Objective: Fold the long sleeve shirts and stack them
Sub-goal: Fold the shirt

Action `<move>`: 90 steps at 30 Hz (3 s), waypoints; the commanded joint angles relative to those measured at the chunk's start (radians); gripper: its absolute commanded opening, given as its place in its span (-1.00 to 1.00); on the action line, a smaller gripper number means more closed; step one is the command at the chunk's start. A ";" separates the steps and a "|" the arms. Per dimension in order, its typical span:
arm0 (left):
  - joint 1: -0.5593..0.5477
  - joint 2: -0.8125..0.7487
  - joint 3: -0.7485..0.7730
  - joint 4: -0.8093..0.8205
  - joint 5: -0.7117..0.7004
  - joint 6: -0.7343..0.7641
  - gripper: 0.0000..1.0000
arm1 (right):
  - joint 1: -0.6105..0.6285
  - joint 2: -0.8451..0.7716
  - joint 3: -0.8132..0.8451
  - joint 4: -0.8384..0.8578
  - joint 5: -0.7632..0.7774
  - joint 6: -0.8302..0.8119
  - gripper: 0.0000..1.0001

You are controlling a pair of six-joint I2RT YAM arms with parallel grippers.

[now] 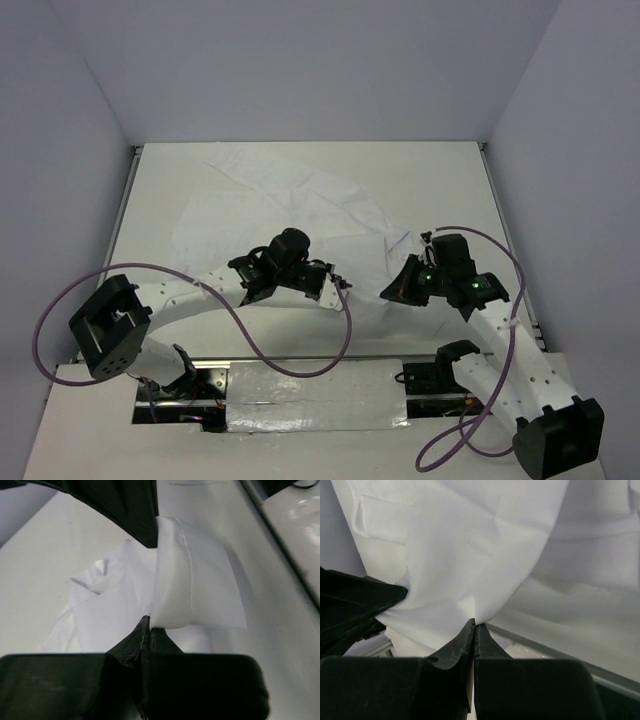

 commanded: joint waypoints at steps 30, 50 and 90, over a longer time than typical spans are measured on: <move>0.241 0.405 0.217 0.186 0.238 -1.160 -1.00 | 0.122 0.131 0.179 0.099 -0.010 -0.249 -0.68; 0.324 0.589 0.303 0.102 0.196 -1.346 -0.22 | 0.128 0.377 0.087 0.348 0.073 -0.173 -0.96; 0.313 0.284 0.517 -0.734 -0.094 -0.452 0.99 | 0.242 0.550 0.078 0.457 0.337 -0.041 -0.48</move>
